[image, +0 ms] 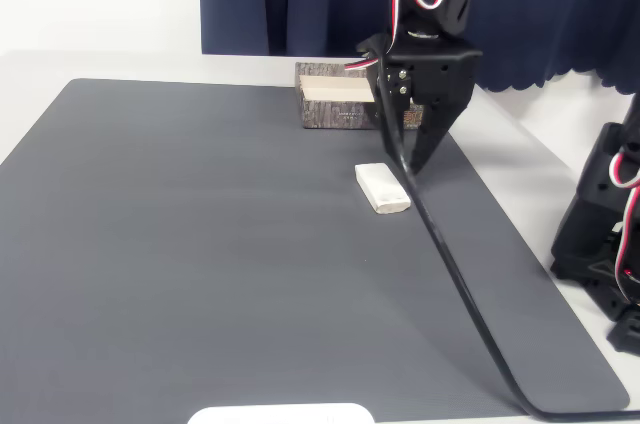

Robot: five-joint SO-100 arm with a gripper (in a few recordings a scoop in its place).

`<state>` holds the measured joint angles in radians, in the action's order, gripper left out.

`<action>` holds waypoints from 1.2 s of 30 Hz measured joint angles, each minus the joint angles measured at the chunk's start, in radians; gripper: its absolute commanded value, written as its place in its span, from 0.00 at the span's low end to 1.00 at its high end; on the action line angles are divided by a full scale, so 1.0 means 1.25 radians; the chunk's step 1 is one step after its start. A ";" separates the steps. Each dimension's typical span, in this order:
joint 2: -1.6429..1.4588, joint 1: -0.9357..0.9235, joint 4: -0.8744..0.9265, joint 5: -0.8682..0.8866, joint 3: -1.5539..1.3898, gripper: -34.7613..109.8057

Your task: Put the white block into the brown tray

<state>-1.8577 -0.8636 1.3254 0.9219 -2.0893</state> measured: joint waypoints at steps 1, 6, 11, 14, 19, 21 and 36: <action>0.000 0.000 0.005 0.004 0.000 0.24; 0.000 0.000 0.020 -0.052 0.000 0.24; 0.000 -0.002 0.021 -0.153 0.013 0.27; 0.001 -0.012 0.021 -0.204 0.022 0.29; 0.023 -0.027 0.020 -0.287 0.039 0.30; 0.031 -0.036 0.021 -0.306 0.042 0.31; 0.039 -0.082 0.004 -0.346 0.044 0.48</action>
<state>-1.8086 -0.9664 1.3300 0.4893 -2.0341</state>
